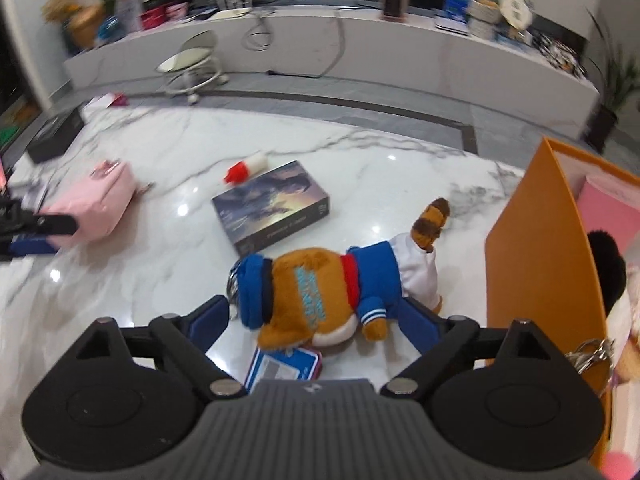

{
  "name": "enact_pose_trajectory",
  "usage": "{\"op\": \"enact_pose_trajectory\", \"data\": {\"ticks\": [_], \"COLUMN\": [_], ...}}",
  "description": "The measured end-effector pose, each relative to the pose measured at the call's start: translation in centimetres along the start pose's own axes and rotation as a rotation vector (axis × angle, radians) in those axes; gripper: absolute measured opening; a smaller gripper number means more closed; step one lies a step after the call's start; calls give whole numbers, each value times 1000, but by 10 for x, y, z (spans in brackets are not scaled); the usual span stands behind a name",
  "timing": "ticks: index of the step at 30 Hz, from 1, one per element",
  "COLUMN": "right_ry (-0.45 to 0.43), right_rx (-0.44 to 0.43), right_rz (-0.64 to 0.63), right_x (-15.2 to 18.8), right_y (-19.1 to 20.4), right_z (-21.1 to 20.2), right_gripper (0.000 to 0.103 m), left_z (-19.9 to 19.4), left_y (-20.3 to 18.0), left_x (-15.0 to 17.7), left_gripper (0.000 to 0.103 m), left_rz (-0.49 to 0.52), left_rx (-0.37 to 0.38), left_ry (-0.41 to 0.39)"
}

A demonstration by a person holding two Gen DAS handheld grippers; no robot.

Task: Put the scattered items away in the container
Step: 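Grasp the brown sailor-suited bear with the right tool while the left tool lifts the pouch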

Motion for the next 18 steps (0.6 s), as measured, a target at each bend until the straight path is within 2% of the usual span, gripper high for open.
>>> {"op": "enact_pose_trajectory", "data": {"ticks": [4,8,12,13,17,18], "right_ry": [29,32,42,39,28,26], "right_rx": [40,34,33,40,72,80], "right_rz": [157,272,390,416,486,494], "right_x": [-1,-1,1,2,4,4], "right_y": [-11,-16,-20,-21,-23,-24], "right_z": [9,14,19,21,25,25], "right_gripper": [95,95,95,95,96,96], "left_z": [-4,-12,-16,-12,25,29], "left_y": [-1,-26,-45,-48,-46,-43], "left_x": [-8,-13,-17,-17,-14,-15], "left_gripper": [90,90,93,96,97,97], "left_rz": [47,260,351,382,418,390], "left_rx": [-73,-127,-99,-93,-76,-63], "left_ry": [0,-56,-117,-113,8,16]}}
Point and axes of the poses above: each gripper's, at about its wrist camera, not at the fingertips, and z roughly the way its jaws point, y to its left, x to its underside, the point moved 2 cm from there along z, roughly the way its jaws point, and after that the axes turned 13 degrees about -y, right-handed, at the moved point
